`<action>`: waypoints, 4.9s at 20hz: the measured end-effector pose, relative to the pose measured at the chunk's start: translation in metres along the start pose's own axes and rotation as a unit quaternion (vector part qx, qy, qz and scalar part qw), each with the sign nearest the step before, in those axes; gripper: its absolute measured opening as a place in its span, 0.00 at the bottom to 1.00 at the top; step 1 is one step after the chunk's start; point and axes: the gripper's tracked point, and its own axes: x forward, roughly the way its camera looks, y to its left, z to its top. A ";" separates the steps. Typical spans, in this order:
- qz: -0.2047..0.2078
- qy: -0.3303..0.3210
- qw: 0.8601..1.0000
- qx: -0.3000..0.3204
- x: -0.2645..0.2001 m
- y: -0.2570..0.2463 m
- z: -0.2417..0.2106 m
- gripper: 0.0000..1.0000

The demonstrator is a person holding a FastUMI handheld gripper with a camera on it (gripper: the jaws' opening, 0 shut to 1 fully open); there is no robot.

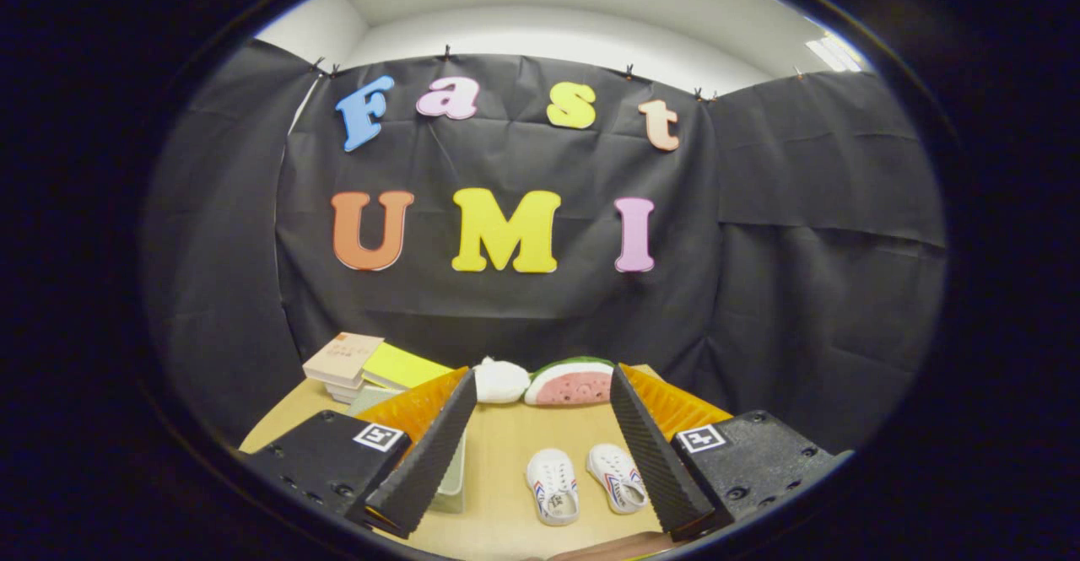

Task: Open the storage box then place both shoes into the box .Put the left shoe in first, then the right shoe, with the right side of both shoes facing outward in a uniform manner.

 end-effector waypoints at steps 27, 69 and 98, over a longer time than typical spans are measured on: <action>0.403 0.411 0.804 0.151 0.194 0.088 -0.143 1.00; 0.488 0.449 0.701 0.263 0.141 0.148 -0.081 0.05; 0.389 0.301 0.871 -0.008 0.116 0.243 -0.044 1.00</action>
